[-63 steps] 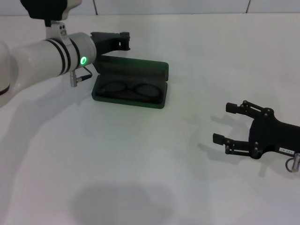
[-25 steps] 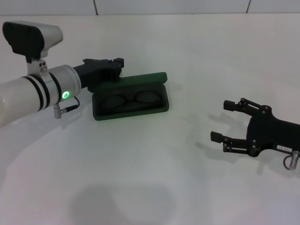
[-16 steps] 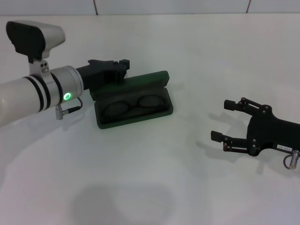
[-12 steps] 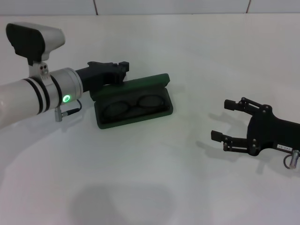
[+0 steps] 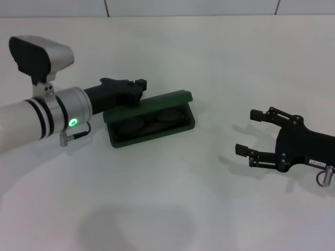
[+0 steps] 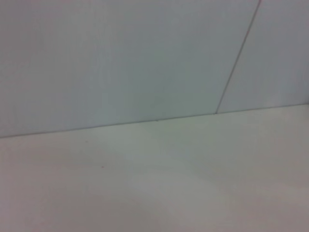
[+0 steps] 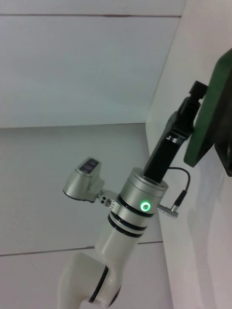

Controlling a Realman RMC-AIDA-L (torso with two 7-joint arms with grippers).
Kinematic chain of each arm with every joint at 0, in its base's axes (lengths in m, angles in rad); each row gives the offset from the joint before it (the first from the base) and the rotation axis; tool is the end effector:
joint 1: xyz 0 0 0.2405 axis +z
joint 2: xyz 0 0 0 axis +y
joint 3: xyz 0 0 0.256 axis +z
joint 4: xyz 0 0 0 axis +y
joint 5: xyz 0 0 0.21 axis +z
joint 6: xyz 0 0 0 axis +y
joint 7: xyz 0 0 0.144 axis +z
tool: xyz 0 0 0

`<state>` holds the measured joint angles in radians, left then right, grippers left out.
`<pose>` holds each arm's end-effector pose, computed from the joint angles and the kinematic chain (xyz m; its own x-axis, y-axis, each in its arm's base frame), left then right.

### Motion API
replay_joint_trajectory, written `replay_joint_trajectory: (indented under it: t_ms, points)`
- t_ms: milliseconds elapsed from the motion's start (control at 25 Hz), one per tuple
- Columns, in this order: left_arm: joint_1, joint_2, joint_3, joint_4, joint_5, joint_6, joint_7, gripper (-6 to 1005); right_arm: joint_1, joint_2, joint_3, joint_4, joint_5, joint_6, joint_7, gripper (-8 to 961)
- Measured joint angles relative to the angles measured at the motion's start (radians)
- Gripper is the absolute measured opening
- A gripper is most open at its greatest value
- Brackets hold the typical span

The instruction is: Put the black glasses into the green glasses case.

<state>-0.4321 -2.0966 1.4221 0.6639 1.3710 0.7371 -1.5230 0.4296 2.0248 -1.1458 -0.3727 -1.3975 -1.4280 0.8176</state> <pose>-0.2661 0.3672 -0.0614 0.6755 0.4860 0.5545 0.7241 -0.5789 -0.3748 0.2792 0.2986 -0.0374 0.8122 -0.0536 -0.5809 -0.2842 -0.9059 -0.3138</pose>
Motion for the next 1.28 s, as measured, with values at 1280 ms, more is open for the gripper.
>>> replay_joint_trajectory:
  t_ms: [1280]
  points:
    - [0.056,-0.003,0.052,-0.083,-0.227,0.141,0.344,56,-0.004,0.000,0.000,0.000,0.013,-0.003,0.004,883]
